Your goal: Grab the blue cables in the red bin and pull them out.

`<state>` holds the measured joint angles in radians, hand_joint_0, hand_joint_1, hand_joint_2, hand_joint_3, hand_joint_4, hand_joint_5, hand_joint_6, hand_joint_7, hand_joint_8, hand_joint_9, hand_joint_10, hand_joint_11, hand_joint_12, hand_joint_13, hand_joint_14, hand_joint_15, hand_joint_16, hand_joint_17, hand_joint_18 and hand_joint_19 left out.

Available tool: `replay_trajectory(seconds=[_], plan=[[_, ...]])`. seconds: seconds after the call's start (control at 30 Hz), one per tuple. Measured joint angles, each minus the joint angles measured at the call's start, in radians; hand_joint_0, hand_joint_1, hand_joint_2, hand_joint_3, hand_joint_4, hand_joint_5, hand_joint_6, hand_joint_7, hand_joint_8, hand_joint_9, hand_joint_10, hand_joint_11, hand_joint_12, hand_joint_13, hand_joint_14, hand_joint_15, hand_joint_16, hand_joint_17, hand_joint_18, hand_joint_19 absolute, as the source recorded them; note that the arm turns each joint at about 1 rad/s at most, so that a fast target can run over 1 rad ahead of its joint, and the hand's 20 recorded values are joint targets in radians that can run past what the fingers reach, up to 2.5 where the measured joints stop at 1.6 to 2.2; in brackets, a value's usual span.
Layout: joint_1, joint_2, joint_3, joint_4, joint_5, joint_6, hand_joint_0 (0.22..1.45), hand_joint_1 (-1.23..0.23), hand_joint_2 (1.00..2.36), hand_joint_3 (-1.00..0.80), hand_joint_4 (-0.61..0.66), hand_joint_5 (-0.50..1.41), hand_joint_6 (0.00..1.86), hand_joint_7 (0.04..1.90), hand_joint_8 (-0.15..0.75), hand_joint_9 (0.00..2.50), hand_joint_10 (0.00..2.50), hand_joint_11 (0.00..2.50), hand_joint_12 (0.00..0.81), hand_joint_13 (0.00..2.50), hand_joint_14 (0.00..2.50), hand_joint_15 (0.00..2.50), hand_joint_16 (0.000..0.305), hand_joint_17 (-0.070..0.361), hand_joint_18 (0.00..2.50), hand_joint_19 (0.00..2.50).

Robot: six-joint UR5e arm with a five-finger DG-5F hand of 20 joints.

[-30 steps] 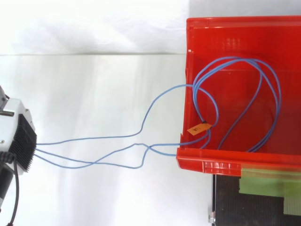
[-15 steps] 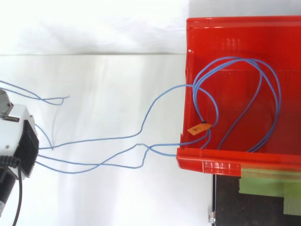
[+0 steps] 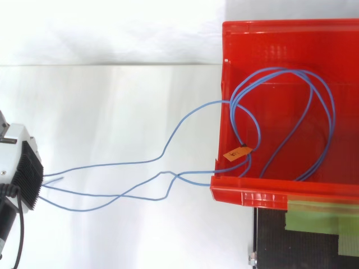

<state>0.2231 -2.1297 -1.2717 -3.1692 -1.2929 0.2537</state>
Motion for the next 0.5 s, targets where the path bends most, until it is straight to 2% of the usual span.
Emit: replay_trajectory(seconds=[0.5], plan=[[-0.001, 0.000, 0.000, 0.000, -0.004, -0.013, 0.93, -0.95, 1.00, -1.00, 0.04, 0.79, 0.80, 0.64, 0.258, 1.08, 0.02, 0.97, 0.296, 0.91, 2.50, 1.18, 0.034, 0.075, 1.39, 1.96]])
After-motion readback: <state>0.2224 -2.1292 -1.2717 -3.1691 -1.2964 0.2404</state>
